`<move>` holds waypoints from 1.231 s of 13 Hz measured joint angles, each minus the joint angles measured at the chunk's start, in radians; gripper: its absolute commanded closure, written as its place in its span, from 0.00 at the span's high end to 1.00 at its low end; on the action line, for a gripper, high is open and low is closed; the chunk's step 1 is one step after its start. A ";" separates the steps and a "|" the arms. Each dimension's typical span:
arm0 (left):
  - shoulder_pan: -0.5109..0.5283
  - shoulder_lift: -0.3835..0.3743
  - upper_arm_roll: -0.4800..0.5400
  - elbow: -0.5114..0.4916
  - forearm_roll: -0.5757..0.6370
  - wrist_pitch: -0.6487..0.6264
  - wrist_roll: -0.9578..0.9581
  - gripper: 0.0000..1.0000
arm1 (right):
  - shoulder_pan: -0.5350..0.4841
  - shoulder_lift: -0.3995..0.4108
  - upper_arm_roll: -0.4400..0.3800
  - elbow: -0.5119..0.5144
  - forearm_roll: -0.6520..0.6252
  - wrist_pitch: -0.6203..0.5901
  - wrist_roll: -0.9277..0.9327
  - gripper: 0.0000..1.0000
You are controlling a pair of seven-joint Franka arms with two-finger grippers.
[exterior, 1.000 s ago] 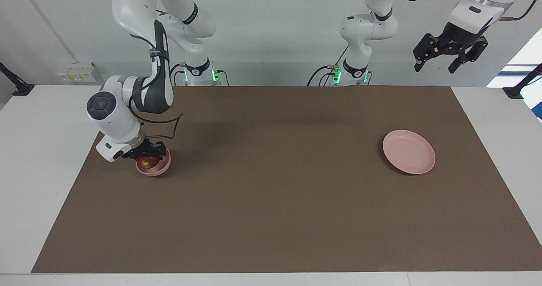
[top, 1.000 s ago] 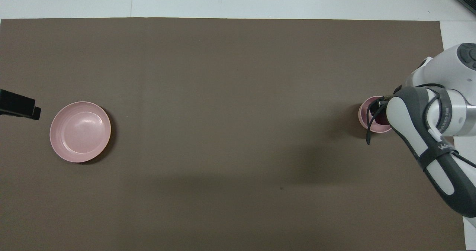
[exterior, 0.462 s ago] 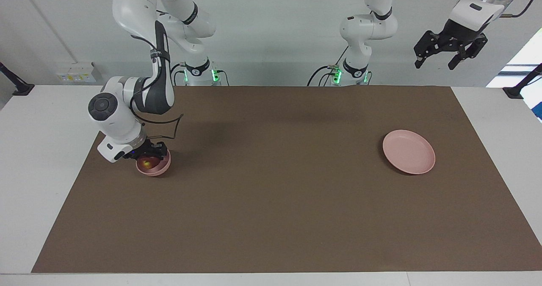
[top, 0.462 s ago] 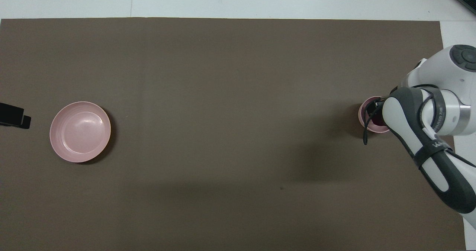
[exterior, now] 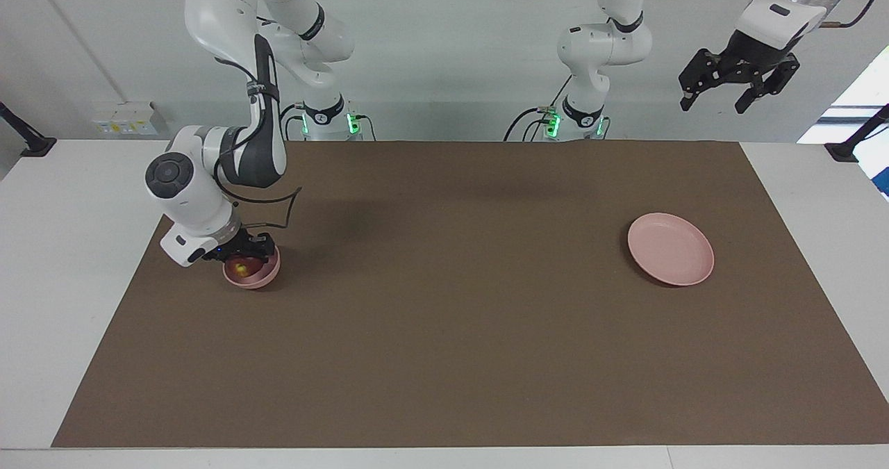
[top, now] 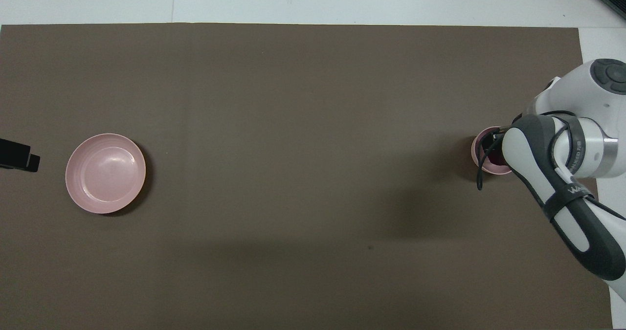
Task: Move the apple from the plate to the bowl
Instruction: 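Lower the apple into the pink bowl with the right gripper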
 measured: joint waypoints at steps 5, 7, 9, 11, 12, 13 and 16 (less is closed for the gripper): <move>0.012 -0.002 0.003 -0.002 0.000 0.000 0.042 1.00 | 0.000 0.010 0.000 0.035 0.017 -0.008 0.002 0.00; 0.012 -0.005 0.004 -0.005 0.001 0.008 0.042 1.00 | 0.000 0.024 0.001 0.035 0.018 -0.005 0.002 0.00; 0.012 -0.009 0.005 -0.017 0.006 0.024 0.042 1.00 | 0.001 0.037 0.001 0.035 0.019 -0.004 0.002 0.00; 0.012 -0.019 0.006 -0.033 0.008 0.035 0.042 1.00 | 0.001 0.040 0.001 0.035 0.020 -0.004 0.002 0.00; 0.013 -0.023 0.006 -0.037 0.008 0.036 0.042 1.00 | 0.001 0.041 0.001 0.035 0.020 -0.004 0.002 0.00; 0.013 -0.025 0.006 -0.038 0.008 0.037 0.042 1.00 | 0.001 0.042 0.001 0.035 0.020 -0.004 0.002 0.00; 0.013 -0.028 0.006 -0.040 0.008 0.037 0.042 1.00 | 0.001 0.047 0.001 0.035 0.020 0.003 0.002 0.00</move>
